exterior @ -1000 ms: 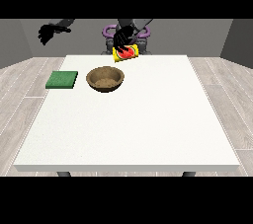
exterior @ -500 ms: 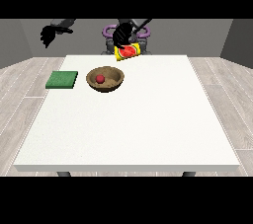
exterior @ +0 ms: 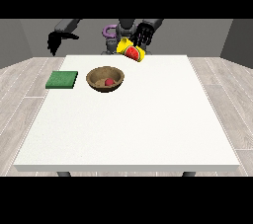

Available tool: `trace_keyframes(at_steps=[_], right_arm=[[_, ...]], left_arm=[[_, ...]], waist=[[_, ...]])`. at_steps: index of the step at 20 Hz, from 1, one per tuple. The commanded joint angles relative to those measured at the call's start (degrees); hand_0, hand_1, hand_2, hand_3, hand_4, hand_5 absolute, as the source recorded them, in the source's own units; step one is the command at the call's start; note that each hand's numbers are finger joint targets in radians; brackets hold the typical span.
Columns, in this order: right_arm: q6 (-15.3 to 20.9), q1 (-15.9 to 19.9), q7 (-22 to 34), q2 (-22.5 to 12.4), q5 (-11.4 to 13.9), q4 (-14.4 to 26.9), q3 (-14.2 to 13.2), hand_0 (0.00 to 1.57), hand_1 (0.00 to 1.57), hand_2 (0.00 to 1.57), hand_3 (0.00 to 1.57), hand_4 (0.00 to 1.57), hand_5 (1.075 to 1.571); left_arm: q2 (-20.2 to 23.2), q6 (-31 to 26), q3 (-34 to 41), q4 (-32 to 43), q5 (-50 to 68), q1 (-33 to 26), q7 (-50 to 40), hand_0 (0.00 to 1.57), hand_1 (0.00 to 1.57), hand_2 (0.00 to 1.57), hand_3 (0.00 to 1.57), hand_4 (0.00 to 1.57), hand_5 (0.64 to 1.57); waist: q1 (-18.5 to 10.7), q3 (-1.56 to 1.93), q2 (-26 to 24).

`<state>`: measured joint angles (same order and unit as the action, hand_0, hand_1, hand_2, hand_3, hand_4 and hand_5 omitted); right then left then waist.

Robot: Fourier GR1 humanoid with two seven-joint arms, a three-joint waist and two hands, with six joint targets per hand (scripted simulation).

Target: Pick the cup and pour the ball into the bowl, then pick the bowl and place it on the pad

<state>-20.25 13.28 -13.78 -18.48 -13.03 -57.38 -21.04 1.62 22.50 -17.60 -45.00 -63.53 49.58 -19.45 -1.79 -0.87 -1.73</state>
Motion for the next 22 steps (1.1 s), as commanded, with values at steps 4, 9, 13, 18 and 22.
trace_keyframes(at_steps=[4, 9, 13, 18, 22], right_arm=[[4.1, 4.6, -0.2, 3.7, 1.0, -2.2, 1.7, 0.0, 0.0, 0.0, 0.0, 0.3, 1.568], [12.4, 7.6, -1.7, 8.2, 3.6, -2.8, 2.4, 0.0, 0.0, 0.0, 0.0, 0.2, 1.571], [17.2, 7.6, -1.5, 11.3, 4.3, -1.5, 2.5, 0.0, 0.0, 0.0, 0.0, 0.31, 1.57], [21.6, 12.7, -2.0, 12.6, 4.1, 4.7, 2.2, 0.0, 0.0, 0.0, 0.0, 0.31, 1.569], [17.6, 13.1, -8.4, 9.2, 2.8, 12.4, 0.2, 0.0, 0.0, 0.0, 0.0, 0.26, 1.567]], left_arm=[[-1.6, 7.6, 10.4, -12.5, 32.5, -12.1, 10.1, 0.0, 0.0, 0.0, 0.0, 0.0, 1.55], [-1.6, 0.2, 8.5, -21.6, 50.7, -18.3, 25.3, 0.0, 0.0, 0.0, 0.0, 0.0, 1.564], [-0.4, -10.0, 10.8, -22.6, 55.5, -21.0, 31.1, 0.0, 0.0, 0.0, 0.0, 0.0, 1.564], [0.8, -13.8, 10.9, -24.2, 56.5, -25.4, 32.4, 0.0, 0.0, 0.0, 0.0, 0.0, 1.564], [3.9, -16.4, 13.0, -27.9, 57.5, -25.8, 31.9, 0.0, 0.0, 0.0, 0.0, 0.0, 1.565]], waist=[[0.7, -0.37, 8.9], [-4.6, 0.4, 11.9], [-7.9, 0.8, 11.7], [-8.3, 0.87, 10.0], [-8.3, 0.9, 12.0]])
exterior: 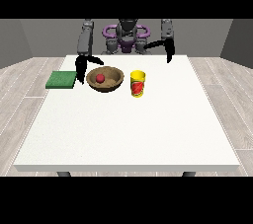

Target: Pick the cup and pour the ball into the bowl, then pick the bowl and place it on the pad

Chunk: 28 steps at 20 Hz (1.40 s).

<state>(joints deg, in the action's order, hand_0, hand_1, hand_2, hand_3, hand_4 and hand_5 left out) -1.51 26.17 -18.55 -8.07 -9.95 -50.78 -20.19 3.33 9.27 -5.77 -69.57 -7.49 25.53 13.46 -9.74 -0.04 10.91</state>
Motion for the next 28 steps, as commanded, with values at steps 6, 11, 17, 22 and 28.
trace_keyframes(at_steps=[6, 11, 17, 22, 28], right_arm=[[0.6, 5.8, -7.0, -1.4, -0.3, 13.0, -0.6, 0.0, 0.0, 0.0, 0.0, 0.2, 1.562], [-0.2, 9.3, -10.3, -2.0, -0.8, 17.8, -0.8, 0.0, 0.0, 0.0, 0.0, 0.14, 1.564], [6.8, 5.8, -6.8, -1.9, -3.2, 22.7, -5.3, 0.78, 0.78, 0.39, 0.0, 0.44, 1.533], [19.5, 3.1, -5.3, -6.1, 10.0, 23.2, 3.4, 1.57, 1.57, 1.57, 1.57, 0.92, 1.536], [27.3, 5.2, 6.6, -7.5, 14.7, 21.6, 7.1, 1.57, 1.57, 1.57, 1.26, 0.9, 1.566]], left_arm=[[4.1, -4.5, 4.3, -5.8, 2.3, 1.1, -3.0, 0.0, 0.0, 0.0, 0.0, 0.0, 1.565], [2.6, -3.8, 2.5, -8.0, 0.5, -1.3, -0.7, 0.0, 0.0, 0.0, 0.0, 0.0, 1.566], [4.0, -5.8, 2.9, -11.8, 1.7, -1.5, -0.4, 0.0, 0.0, 0.0, 0.0, 0.0, 1.569], [3.2, -7.0, 2.0, -11.7, 2.4, 2.8, -3.9, 0.0, 0.0, 0.0, 0.0, 0.57, 1.549], [3.3, -8.1, 3.5, -6.8, 3.8, 0.1, -1.9, 0.0, 0.0, 0.0, 0.0, 0.9, 1.466]], waist=[[0.2, 0.08, 2.2], [-0.9, 0.08, 4.6], [-3.7, 0.11, 7.8], [-6.2, -0.14, 8.6], [-5.7, -0.23, 1.2]])
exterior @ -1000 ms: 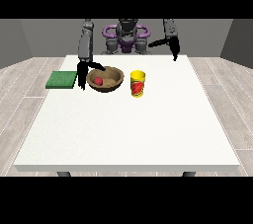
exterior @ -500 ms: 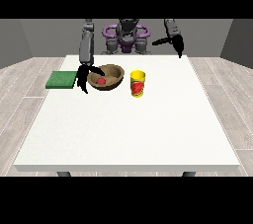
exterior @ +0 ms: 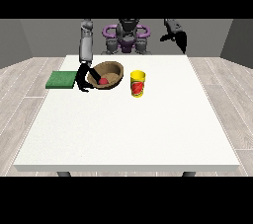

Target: Pick the cup and pour the ball into the bowl, then pick the bowl and place it on the pad

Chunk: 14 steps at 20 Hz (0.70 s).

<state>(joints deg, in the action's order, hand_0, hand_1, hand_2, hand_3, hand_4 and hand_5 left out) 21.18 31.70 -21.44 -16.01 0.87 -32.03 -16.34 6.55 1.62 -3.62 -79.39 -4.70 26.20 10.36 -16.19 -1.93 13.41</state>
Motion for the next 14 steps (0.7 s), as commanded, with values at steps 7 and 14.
trace_keyframes(at_steps=[7, 14], right_arm=[[2.7, 6.4, 27.8, 1.1, 7.2, -1.8, 9.0, 1.57, 1.57, 1.57, 0.86, 0.82, 1.564], [-6.7, 5.3, 33.4, -5.1, 4.5, -5.4, 7.3, 1.57, 1.57, 1.57, 0.77, 0.79, 1.57]], left_arm=[[4.9, -2.3, 9.6, 13.9, 4.3, -6.2, 6.5, 0.0, 0.0, 0.0, 0.0, 1.0, 1.41], [3.9, -0.9, 9.6, 13.7, 3.6, -10.3, 5.8, 0.0, 0.0, 0.0, 0.0, 1.0, 1.41]], waist=[[10.8, 1.83, -12.3], [14.5, 1.92, -15.7]])
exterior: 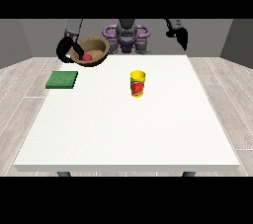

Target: Pick the cup and pour the ball into the bowl, then pick the bowl and place it on the pad

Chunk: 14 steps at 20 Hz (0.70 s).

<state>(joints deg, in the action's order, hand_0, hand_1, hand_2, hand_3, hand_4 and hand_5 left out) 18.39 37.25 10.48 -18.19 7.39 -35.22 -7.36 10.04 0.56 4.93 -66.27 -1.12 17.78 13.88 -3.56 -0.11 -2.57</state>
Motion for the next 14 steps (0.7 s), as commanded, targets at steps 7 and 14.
trace_keyframes(at_steps=[7, 14], right_arm=[[-8.4, -4.6, 0.7, -6.3, -3.0, -7.1, -2.9, 1.57, 1.57, 1.57, 0.73, 0.78, 1.571], [-10.3, -7.9, -8.5, -14.3, -5.2, -3.7, -8.8, 1.57, 1.57, 1.57, 0.0, 0.88, 1.571]], left_arm=[[3.7, -2.9, 4.9, 2.0, 2.6, -1.6, 3.9, 0.0, 0.0, 0.0, 0.0, 1.1, 1.448], [17.3, -14.4, 16.4, 1.3, 13.2, 1.7, 4.3, 0.0, 0.0, 0.0, 0.0, 1.32, 1.562]], waist=[[3.1, 0.1, 2.5], [-1.2, 0.12, 9.0]])
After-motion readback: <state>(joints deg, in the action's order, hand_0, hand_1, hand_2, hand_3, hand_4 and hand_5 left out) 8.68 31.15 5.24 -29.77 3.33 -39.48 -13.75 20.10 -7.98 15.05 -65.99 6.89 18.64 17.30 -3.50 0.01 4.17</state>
